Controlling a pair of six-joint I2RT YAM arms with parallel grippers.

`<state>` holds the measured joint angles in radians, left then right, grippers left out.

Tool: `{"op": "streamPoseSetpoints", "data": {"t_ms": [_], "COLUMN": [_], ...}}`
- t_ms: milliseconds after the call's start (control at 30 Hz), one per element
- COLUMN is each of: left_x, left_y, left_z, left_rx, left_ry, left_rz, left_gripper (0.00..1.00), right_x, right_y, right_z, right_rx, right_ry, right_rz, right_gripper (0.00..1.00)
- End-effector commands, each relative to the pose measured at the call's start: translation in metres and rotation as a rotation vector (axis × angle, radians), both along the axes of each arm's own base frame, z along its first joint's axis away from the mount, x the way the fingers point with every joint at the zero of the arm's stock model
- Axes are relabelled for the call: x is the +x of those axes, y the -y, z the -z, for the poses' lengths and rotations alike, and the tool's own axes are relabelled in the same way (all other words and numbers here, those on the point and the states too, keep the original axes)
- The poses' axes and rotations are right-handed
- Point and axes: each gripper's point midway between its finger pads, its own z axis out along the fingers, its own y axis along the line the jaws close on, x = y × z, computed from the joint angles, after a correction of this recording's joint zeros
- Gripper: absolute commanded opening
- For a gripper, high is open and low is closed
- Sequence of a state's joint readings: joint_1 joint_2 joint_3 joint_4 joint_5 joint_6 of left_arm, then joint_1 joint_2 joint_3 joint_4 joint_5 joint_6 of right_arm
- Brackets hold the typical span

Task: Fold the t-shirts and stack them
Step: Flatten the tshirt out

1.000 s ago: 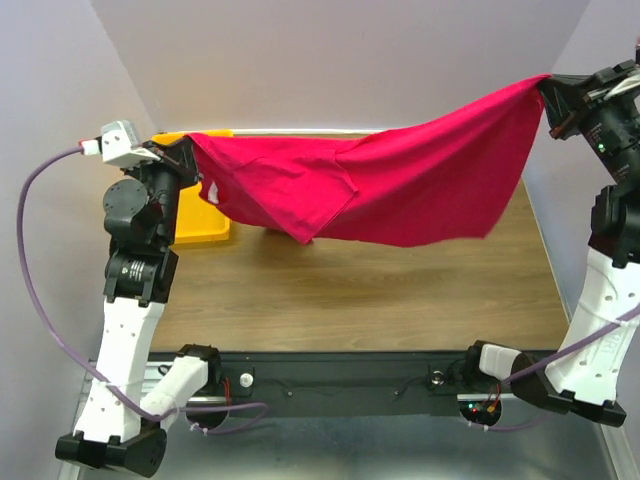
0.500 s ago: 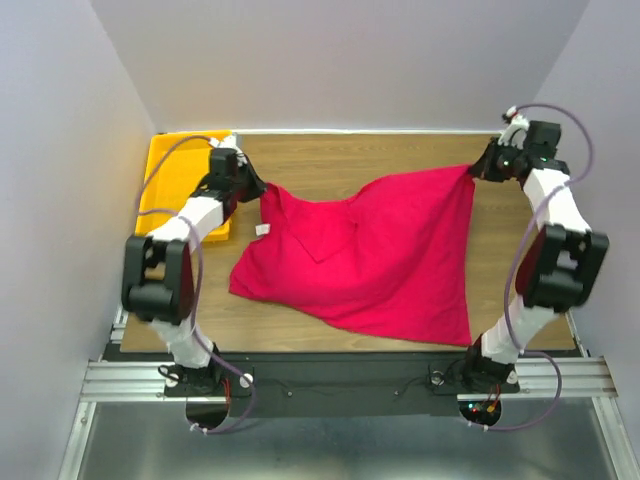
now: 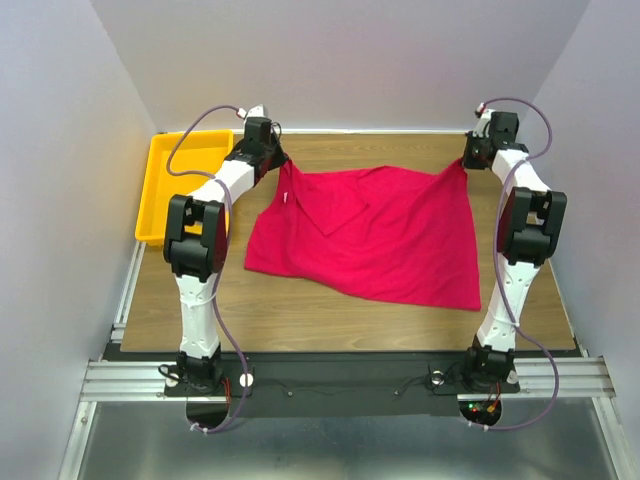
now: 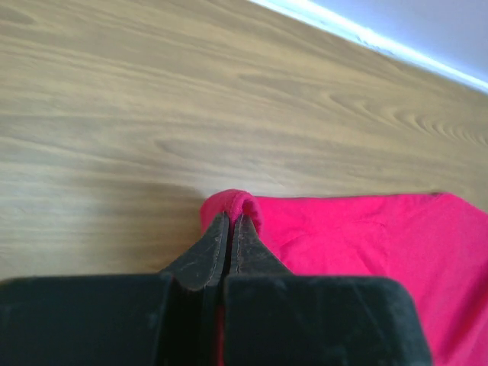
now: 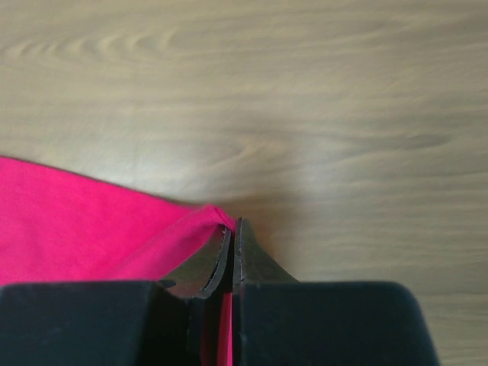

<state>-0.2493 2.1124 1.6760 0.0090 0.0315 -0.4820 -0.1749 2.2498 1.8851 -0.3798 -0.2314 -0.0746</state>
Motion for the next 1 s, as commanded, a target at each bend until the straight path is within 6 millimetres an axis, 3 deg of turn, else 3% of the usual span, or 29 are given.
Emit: {"op": "streamPoseSetpoints", "data": {"t_ms": [0, 233, 367, 433, 467, 533, 567, 600, 633, 700, 733, 767, 800, 833, 867, 933, 967], "left_x": [0.021, 0.028, 0.034, 0.035, 0.037, 0.038, 0.038, 0.037, 0.034, 0.026, 0.022, 0.010, 0.004, -0.002, -0.017, -0.033, -0.054], "left_y": [-0.025, -0.030, -0.024, -0.020, -0.018, -0.013, -0.012, -0.010, -0.005, 0.002, 0.003, 0.003, 0.004, 0.005, 0.001, -0.006, -0.013], "left_z": [0.000, 0.011, 0.000, -0.008, -0.017, -0.030, -0.040, -0.048, -0.058, -0.093, -0.106, -0.129, -0.140, -0.150, -0.163, -0.171, -0.172], "left_rx": [0.053, 0.077, 0.067, 0.061, 0.059, 0.051, 0.047, 0.041, 0.036, 0.035, 0.043, 0.057, 0.061, 0.063, 0.070, 0.077, 0.082], "left_ry": [0.017, 0.000, 0.024, 0.039, 0.057, 0.080, 0.095, 0.109, 0.125, 0.188, 0.212, 0.253, 0.276, 0.299, 0.318, 0.324, 0.320], "left_rz": [-0.133, -0.161, -0.137, -0.113, -0.105, -0.075, -0.064, -0.052, -0.023, 0.007, 0.017, 0.033, 0.041, 0.050, 0.053, 0.043, 0.037], "left_gripper": [0.00, 0.00, 0.00, 0.00, 0.00, 0.01, 0.06, 0.18, 0.23, 0.40, 0.44, 0.48, 0.55, 0.61, 0.64, 0.67, 0.68], "right_x": [0.028, 0.036, 0.040, 0.044, 0.045, 0.048, 0.047, 0.044, 0.037, 0.023, 0.008, -0.004, -0.015, -0.026, -0.051, -0.080, -0.107], "right_y": [0.042, 0.067, 0.070, 0.070, 0.071, 0.071, 0.070, 0.069, 0.064, 0.058, 0.045, 0.041, 0.038, 0.034, 0.029, 0.021, 0.015], "right_z": [-0.022, -0.015, -0.024, -0.038, -0.041, -0.054, -0.062, -0.068, -0.083, -0.091, -0.077, -0.102, -0.109, -0.106, -0.109, -0.100, -0.075], "right_rx": [-0.113, -0.192, -0.216, -0.224, -0.229, -0.241, -0.244, -0.248, -0.242, -0.258, -0.234, -0.258, -0.262, -0.264, -0.283, -0.296, -0.310], "right_ry": [0.095, 0.092, 0.116, 0.146, 0.155, 0.179, 0.190, 0.196, 0.213, 0.211, 0.173, 0.209, 0.214, 0.201, 0.191, 0.157, 0.091], "right_rz": [0.159, 0.261, 0.254, 0.248, 0.246, 0.237, 0.229, 0.218, 0.194, 0.149, 0.088, 0.052, 0.041, 0.014, -0.018, -0.072, -0.122], "right_gripper": [0.01, 0.01, 0.02, 0.05, 0.08, 0.28, 0.35, 0.39, 0.46, 0.60, 0.66, 0.67, 0.73, 0.78, 0.79, 0.86, 0.87]}}
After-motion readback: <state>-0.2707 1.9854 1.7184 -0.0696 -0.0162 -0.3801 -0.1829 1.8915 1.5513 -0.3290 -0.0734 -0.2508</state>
